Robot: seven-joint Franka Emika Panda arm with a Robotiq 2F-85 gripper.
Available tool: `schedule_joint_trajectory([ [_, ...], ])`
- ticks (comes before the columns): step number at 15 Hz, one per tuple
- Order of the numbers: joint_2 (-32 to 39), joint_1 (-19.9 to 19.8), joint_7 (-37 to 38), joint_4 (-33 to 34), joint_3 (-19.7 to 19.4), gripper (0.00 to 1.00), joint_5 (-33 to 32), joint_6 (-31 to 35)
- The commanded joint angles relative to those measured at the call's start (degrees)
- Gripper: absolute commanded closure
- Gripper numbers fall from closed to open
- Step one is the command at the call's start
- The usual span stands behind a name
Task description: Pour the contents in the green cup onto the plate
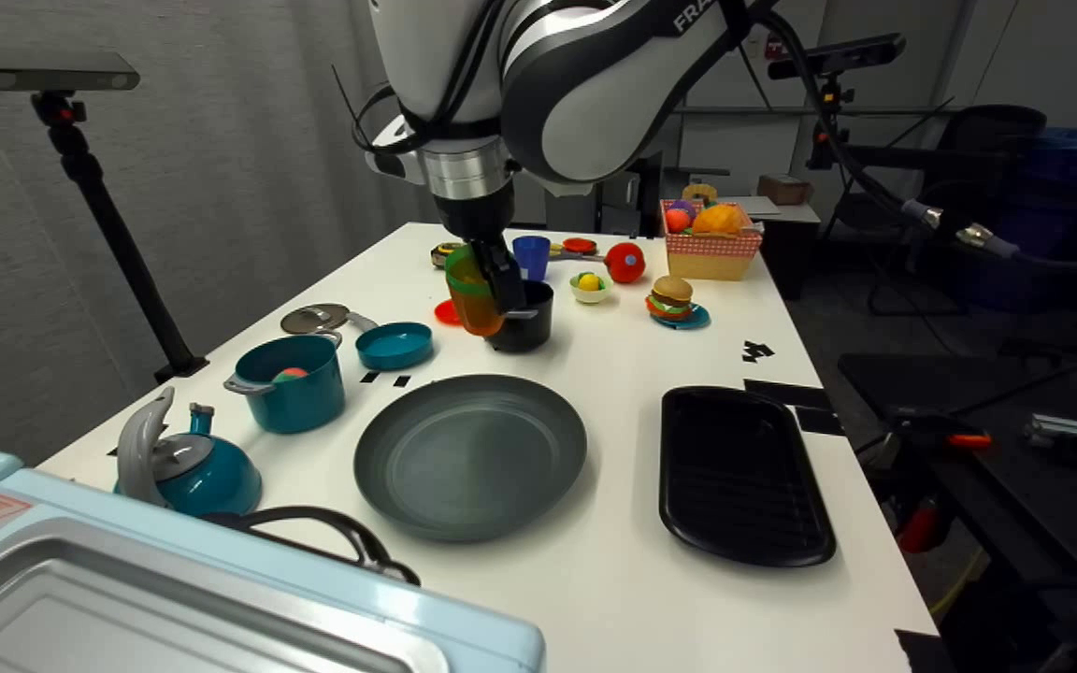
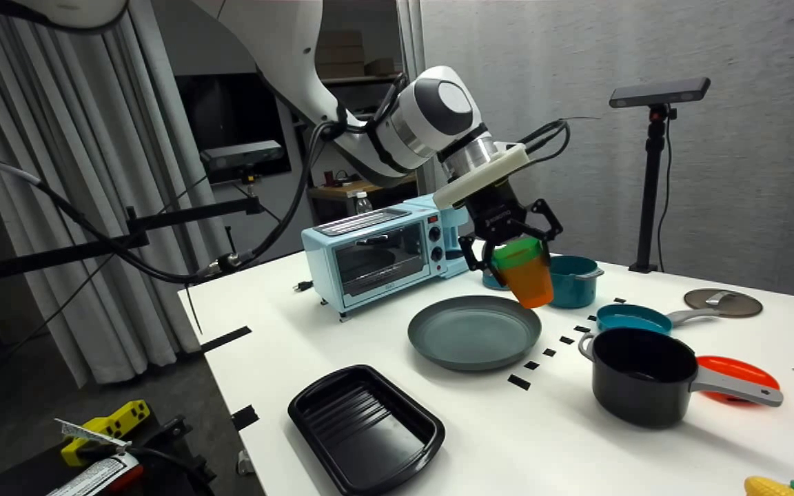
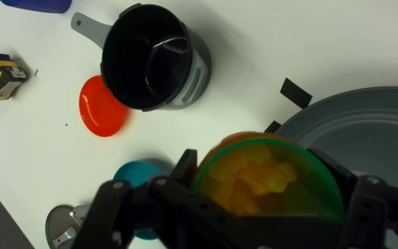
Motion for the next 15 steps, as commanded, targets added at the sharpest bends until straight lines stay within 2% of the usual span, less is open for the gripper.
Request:
schedule_joint_trajectory([
  [1,0.7,3.3,-0.4,2.6,-1.4,0.44,-6.7,-5.4],
  [8,-0.8,5.9,-0.8,0.3,0.0,0.44,-22.5,-11.3],
  [15,-1.6,7.7,1.6,-2.6,2.0,0.44,-38.0,-13.7],
])
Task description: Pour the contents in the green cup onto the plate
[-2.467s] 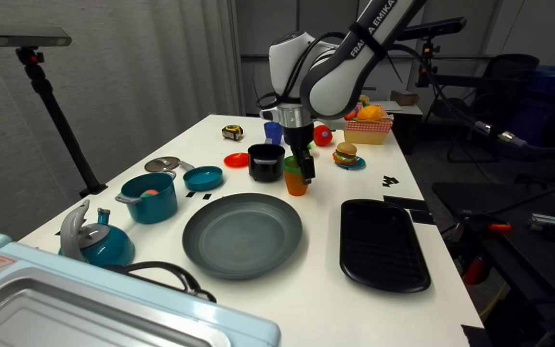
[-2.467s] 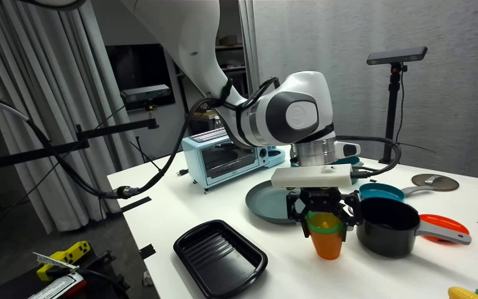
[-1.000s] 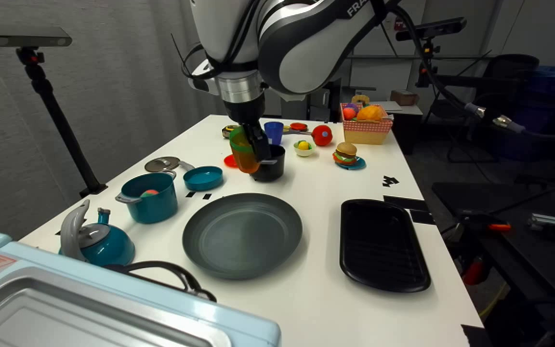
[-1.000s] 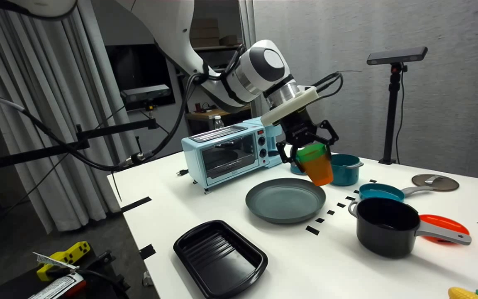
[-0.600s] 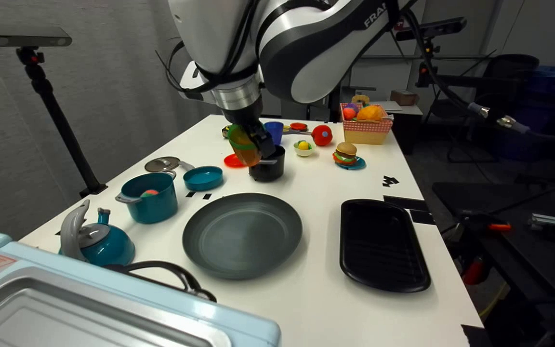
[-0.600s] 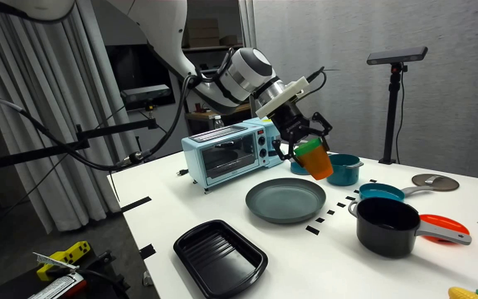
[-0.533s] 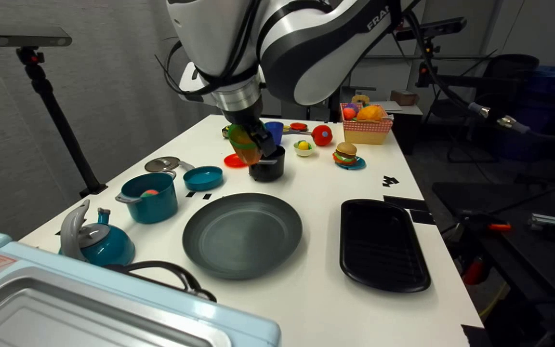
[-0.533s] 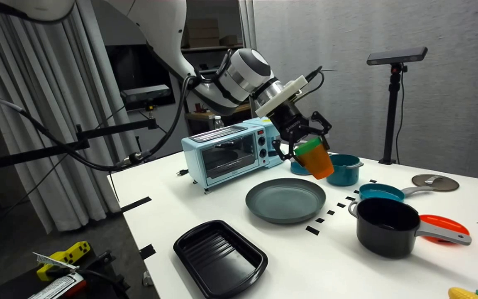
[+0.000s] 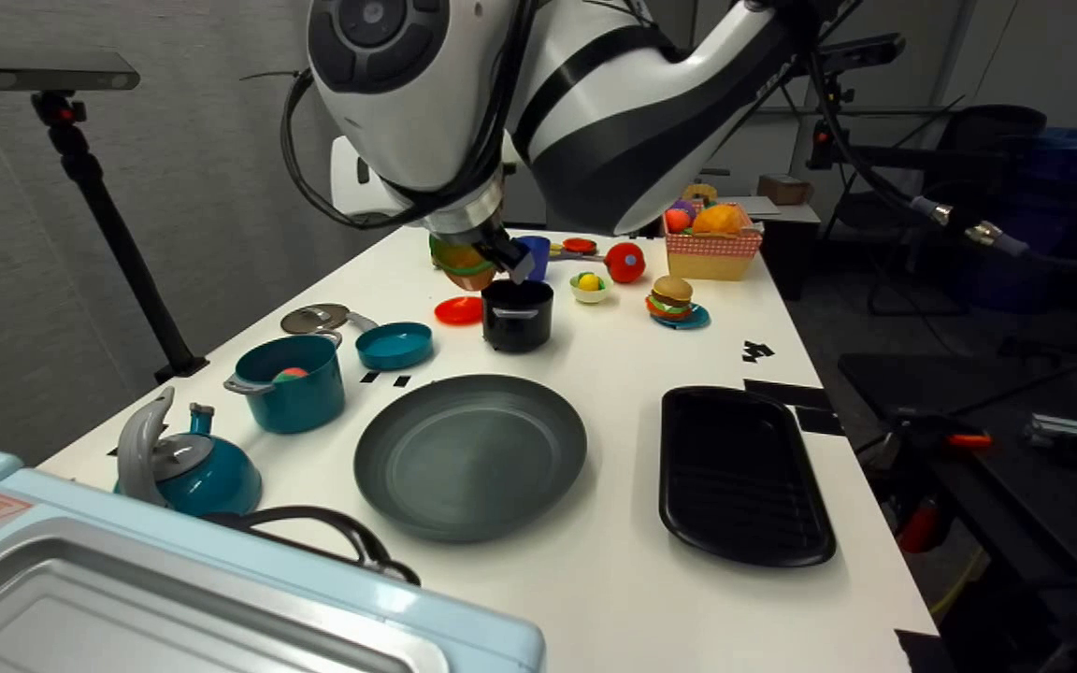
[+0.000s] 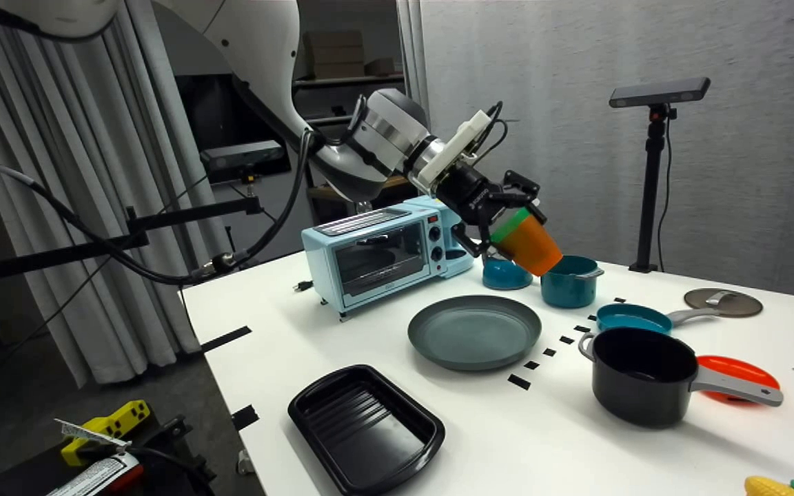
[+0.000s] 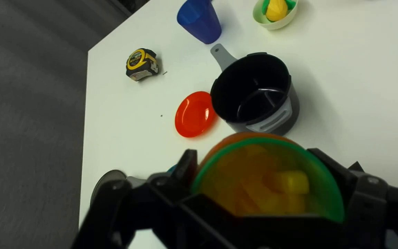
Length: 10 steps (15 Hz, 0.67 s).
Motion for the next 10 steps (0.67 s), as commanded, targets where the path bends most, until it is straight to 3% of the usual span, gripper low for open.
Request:
schedule_joint_trajectory([
  [1,-1.7,1.4,2.4,-3.8,0.8,0.44,-9.2,-1.9],
  [10,-4.1,2.1,9.6,-10.5,2.8,0.44,-29.7,-4.5],
])
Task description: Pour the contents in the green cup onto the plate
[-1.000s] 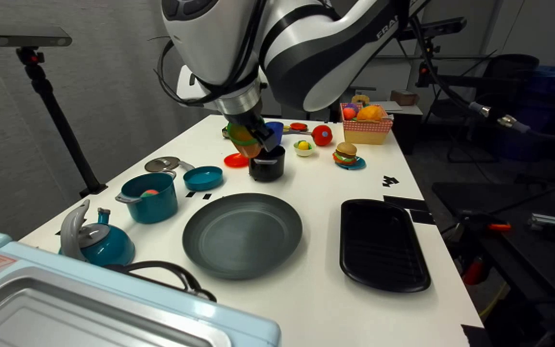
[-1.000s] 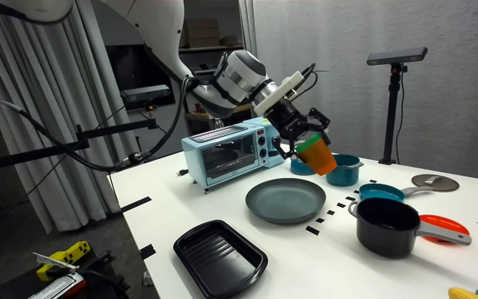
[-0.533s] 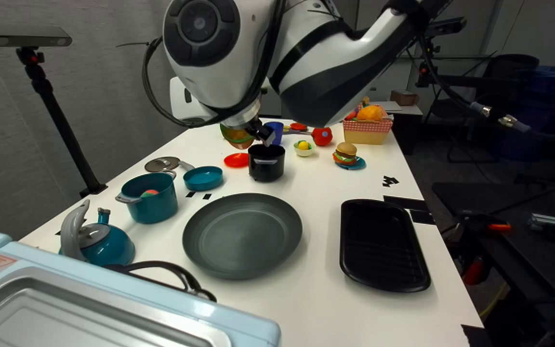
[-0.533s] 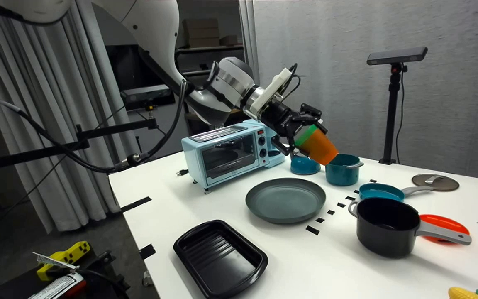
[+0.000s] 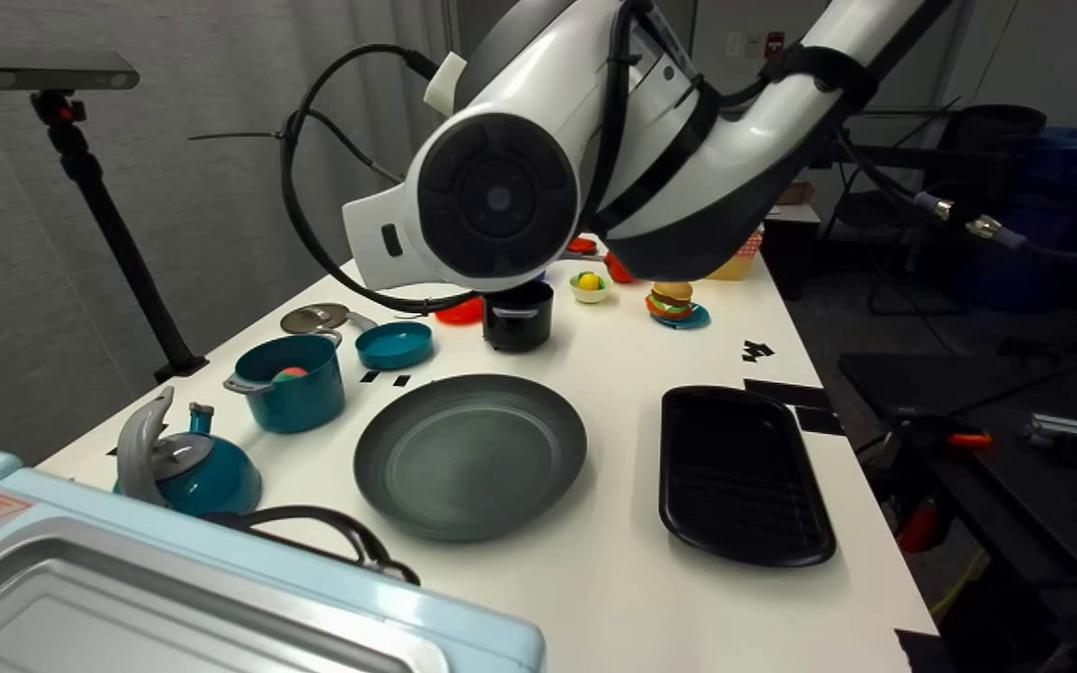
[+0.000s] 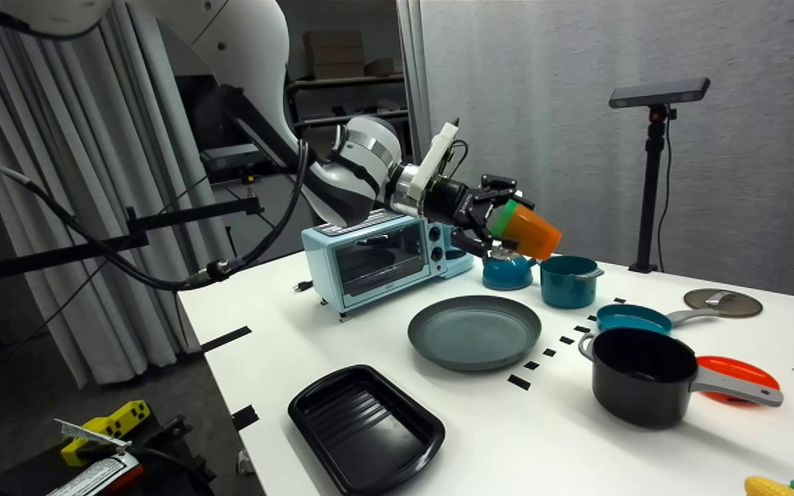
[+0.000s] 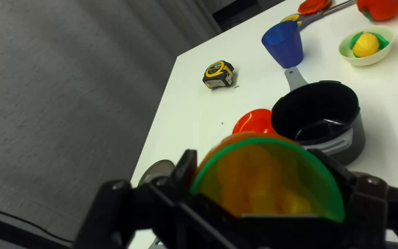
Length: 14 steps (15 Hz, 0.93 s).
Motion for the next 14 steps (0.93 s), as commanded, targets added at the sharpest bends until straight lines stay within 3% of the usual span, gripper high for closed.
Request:
schedule_joint_trajectory([
  [1,-3.5,0.1,3.1,-4.2,1.3,0.44,-7.0,-3.3],
  [9,-6.7,-0.3,14.0,-7.6,2.9,0.44,-21.9,-9.3],
  [14,-7.5,-1.1,21.9,-8.6,3.6,0.44,-27.9,-12.5],
])
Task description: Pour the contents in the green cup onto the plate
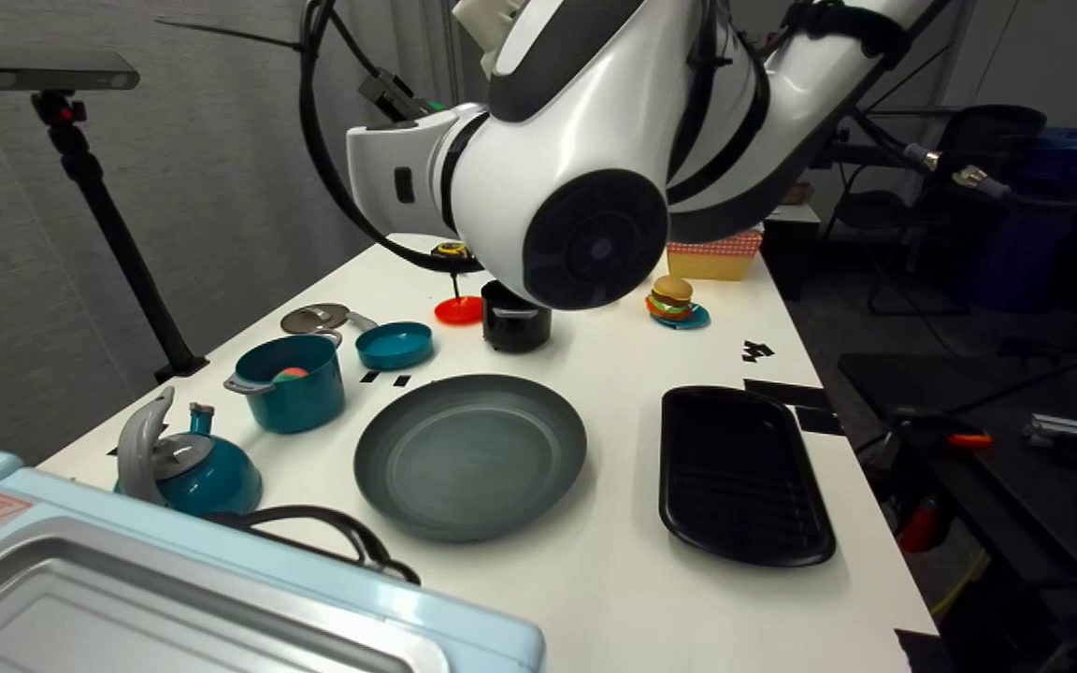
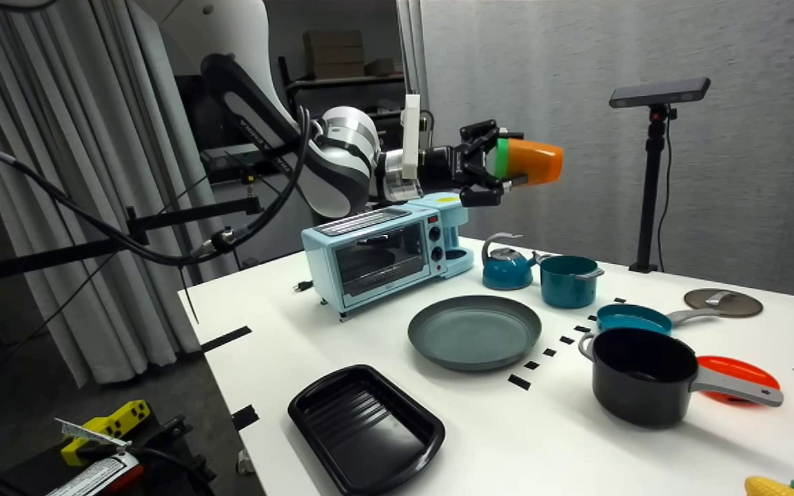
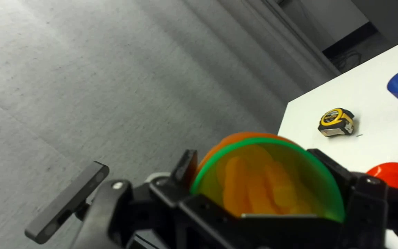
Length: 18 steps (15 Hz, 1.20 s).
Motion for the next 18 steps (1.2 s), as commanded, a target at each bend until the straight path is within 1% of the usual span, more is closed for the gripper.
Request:
schedule_joint_trajectory([
  [1,-2.2,-1.2,3.1,-2.7,1.3,0.44,-3.6,-2.6],
  [2,-2.1,-1.3,3.0,-2.8,1.4,0.44,-3.5,-2.9],
  [3,-1.8,-1.2,1.1,-2.9,1.7,0.44,-2.2,-3.5],
  [5,-0.9,-0.5,1.5,-3.6,2.0,0.44,-3.0,-5.4],
  [11,-1.1,0.0,1.8,-5.9,3.1,0.44,-7.5,-9.3],
  [18,-0.6,0.1,2.7,-6.7,3.8,0.44,-11.7,-12.2],
])
